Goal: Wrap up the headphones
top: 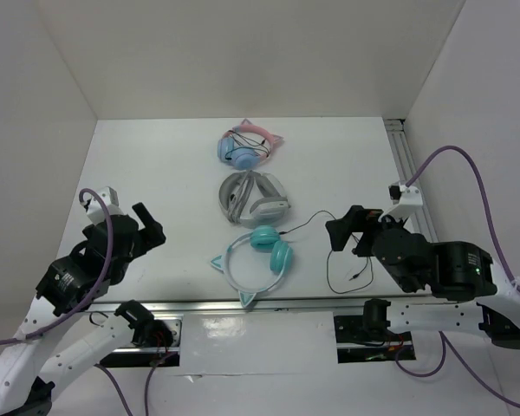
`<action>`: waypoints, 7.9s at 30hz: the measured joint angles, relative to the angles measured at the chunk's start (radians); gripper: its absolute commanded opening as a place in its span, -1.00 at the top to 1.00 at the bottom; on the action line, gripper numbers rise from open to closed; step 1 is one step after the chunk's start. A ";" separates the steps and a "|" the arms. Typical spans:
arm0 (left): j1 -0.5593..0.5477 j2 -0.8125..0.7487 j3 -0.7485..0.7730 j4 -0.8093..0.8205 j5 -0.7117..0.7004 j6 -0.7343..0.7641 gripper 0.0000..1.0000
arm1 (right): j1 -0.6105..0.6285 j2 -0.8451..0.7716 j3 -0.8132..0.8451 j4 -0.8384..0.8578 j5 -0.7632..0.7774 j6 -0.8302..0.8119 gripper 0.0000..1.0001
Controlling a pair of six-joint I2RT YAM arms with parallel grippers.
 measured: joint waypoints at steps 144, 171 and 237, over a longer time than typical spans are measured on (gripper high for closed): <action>-0.152 0.583 0.408 -0.070 -0.222 0.367 1.00 | -0.221 0.295 -0.003 0.700 -0.343 -0.875 1.00; -0.561 0.390 0.281 0.225 0.163 0.793 1.00 | -0.182 0.385 -0.029 0.680 -0.372 -0.938 1.00; -0.569 -0.010 0.208 0.393 -0.053 0.186 1.00 | -0.285 0.517 -0.631 1.743 -1.277 -0.698 0.47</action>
